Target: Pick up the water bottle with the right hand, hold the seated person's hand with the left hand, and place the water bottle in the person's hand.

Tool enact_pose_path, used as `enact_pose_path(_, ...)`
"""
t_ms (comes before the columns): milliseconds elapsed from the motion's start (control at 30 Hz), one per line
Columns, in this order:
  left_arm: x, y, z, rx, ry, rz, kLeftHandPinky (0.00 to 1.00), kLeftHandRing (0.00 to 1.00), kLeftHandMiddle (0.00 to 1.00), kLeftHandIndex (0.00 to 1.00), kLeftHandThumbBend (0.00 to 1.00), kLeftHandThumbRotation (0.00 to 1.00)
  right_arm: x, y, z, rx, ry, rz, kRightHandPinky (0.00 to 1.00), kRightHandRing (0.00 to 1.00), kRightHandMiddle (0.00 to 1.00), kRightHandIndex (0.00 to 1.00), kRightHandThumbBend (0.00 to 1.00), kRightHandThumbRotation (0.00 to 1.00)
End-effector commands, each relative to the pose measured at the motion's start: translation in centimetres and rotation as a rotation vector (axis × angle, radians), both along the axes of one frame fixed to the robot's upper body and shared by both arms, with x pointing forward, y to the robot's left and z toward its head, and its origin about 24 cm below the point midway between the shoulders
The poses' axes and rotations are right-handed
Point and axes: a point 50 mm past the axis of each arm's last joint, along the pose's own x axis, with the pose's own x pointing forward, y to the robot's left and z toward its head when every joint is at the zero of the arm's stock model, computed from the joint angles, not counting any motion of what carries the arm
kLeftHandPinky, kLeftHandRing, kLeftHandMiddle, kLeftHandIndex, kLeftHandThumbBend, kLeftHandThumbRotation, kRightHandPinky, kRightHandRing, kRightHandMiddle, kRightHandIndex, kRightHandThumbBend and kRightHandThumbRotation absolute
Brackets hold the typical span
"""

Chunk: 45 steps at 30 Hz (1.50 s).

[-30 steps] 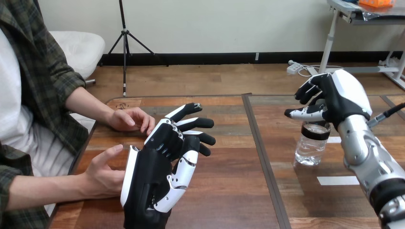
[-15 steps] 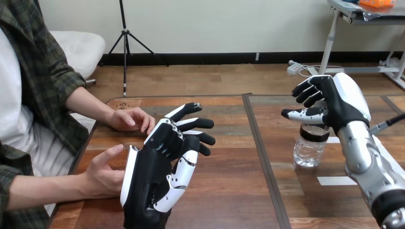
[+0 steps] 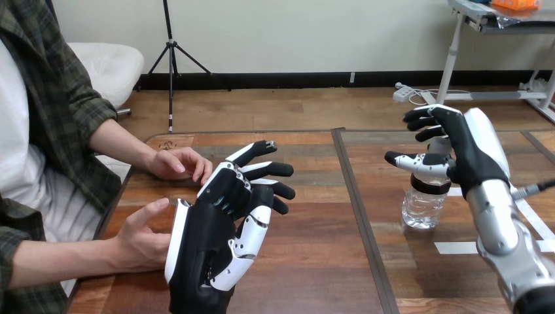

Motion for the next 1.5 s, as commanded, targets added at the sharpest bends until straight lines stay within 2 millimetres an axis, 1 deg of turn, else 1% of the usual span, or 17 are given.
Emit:
enact_pose_path(0,0.9,-0.5,1.6,-0.047,-0.081,0.002,0.45,0.56,0.65,0.75,0.26,0.43,0.2,1.4,1.9,0.125,-0.126,0.035,0.70,0.79,0.82,0.82,0.72,0.00)
enact_pose_path(133,0.9,-0.4,1.6,-0.044,-0.083,0.000,0.45,0.56,0.65,0.75,0.27,0.43,-0.4,1.8,1.7,0.197,-0.147,0.020,0.75,0.82,0.85,0.85,0.71,0.00)
enact_pose_path(167,1.0,-0.4,1.6,-0.043,-0.084,0.000,0.45,0.56,0.65,0.75,0.27,0.43,-0.5,1.9,1.6,0.211,-0.151,0.018,0.78,0.84,0.87,0.87,0.70,0.00)
enact_pose_path(267,1.0,-0.4,1.6,-0.038,-0.087,0.000,0.45,0.56,0.65,0.75,0.26,0.43,-0.9,2.1,1.4,0.245,-0.164,0.007,0.81,0.86,0.88,0.89,0.69,0.00)
enact_pose_path(767,1.1,-0.2,1.6,-0.031,-0.095,-0.002,0.46,0.57,0.66,0.75,0.26,0.43,-2.0,2.6,0.3,0.332,-0.183,-0.052,0.92,0.93,0.93,0.93,0.64,0.00)
enact_pose_path(1033,1.0,0.0,1.7,-0.025,-0.097,-0.002,0.46,0.57,0.66,0.76,0.26,0.42,-2.2,2.7,-0.2,0.340,-0.157,-0.071,0.94,0.94,0.94,0.94,0.63,0.00)
enact_pose_path(1467,0.9,0.0,1.6,-0.031,-0.092,-0.006,0.46,0.58,0.66,0.75,0.25,0.41,-2.3,2.7,-1.0,0.379,-0.117,-0.087,0.94,0.94,0.95,0.95,0.62,0.00)
